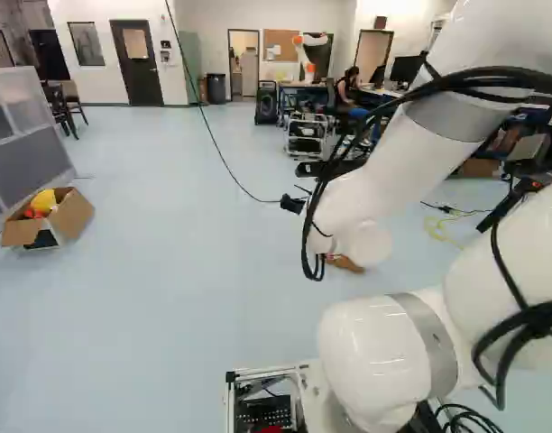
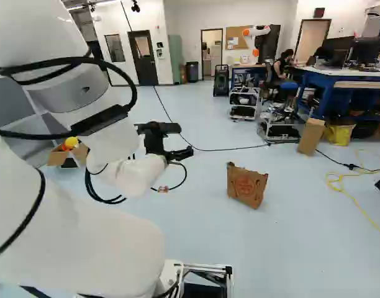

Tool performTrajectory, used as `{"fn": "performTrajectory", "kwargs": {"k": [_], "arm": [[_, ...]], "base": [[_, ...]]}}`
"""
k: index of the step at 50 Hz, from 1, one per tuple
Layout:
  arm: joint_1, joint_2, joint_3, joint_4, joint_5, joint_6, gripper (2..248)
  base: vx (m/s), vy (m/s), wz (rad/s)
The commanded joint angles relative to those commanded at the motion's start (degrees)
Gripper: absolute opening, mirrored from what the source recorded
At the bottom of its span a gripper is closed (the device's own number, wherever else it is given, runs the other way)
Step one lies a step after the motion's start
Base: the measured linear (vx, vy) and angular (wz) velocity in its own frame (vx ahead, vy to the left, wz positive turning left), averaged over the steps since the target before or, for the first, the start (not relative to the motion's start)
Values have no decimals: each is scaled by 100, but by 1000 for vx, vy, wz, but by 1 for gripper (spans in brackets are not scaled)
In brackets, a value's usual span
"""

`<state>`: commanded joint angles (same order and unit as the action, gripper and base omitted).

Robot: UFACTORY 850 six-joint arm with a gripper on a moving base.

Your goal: Pick up the grocery bag from the ground

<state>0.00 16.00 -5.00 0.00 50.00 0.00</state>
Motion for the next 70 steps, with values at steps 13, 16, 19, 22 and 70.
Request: {"fn": "performTrajectory", "kwargs": {"k": [13, 16, 19, 22, 70], "arm": [[0, 0, 0, 0, 0, 0, 247], [0, 0, 0, 0, 0, 0, 247], [0, 0, 0, 0, 0, 0, 247], [0, 0, 0, 0, 0, 0, 247], [0, 0, 0, 0, 0, 0, 247]], "base": [[151, 2, -13], [270, -2, -13], [285, 0, -27], [282, 0, -14], [299, -104, -534]]}}
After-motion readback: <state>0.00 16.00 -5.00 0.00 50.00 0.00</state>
